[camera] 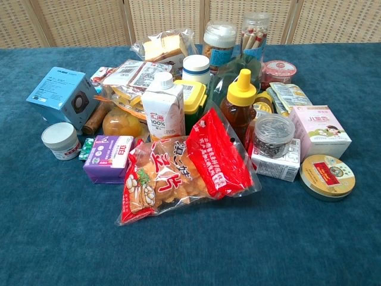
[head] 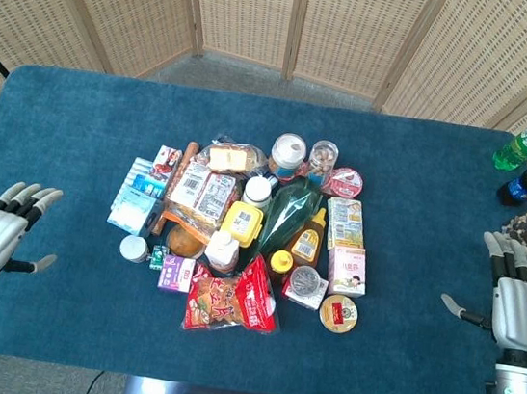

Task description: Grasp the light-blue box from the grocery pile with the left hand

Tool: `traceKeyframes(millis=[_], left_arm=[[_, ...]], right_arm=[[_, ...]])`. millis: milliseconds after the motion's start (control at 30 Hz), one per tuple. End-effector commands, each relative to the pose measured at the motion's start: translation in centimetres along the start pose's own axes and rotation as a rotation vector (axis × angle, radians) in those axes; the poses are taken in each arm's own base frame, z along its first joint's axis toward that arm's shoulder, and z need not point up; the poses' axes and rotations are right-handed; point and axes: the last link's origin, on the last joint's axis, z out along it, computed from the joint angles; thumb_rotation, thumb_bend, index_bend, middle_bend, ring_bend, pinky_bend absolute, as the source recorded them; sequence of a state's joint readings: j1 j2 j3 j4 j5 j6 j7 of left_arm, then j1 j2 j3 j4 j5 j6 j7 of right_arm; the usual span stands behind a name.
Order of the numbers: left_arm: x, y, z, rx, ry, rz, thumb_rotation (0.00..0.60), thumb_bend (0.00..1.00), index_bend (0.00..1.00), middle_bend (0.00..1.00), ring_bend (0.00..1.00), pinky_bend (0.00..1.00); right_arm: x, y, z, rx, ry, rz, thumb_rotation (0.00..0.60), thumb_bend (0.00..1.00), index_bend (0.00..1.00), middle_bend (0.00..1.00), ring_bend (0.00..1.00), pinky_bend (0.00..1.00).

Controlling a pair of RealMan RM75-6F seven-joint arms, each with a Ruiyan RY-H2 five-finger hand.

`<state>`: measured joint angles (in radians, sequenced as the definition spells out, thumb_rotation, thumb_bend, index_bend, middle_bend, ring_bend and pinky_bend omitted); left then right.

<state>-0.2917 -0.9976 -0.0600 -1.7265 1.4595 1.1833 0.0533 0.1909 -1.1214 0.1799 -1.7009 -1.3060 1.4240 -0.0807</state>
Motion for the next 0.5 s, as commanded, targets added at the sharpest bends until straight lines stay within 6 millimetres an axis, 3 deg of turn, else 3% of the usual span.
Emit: traceKeyframes(millis=[33, 500], left_arm=[[0.3, 0.6, 1.5, -0.013, 0.001, 0.001, 0.493, 0.26, 0.00, 0.00, 0.00, 0.00], [-0.8, 3.0, 8.1, -0.058, -0.021, 0.001, 0.494, 0.26, 0.00, 0.00, 0.00, 0.00]], right_arm=[[0.1, 0.0, -0.1, -0.001, 0.002, 0.000, 0.490, 0.00, 0.00, 0.00, 0.00, 0.00], [1.3, 0.7, -0.8, -0.024, 0.034, 0.039, 0.491, 0.00, 0.00, 0.00, 0.00, 0.00]])
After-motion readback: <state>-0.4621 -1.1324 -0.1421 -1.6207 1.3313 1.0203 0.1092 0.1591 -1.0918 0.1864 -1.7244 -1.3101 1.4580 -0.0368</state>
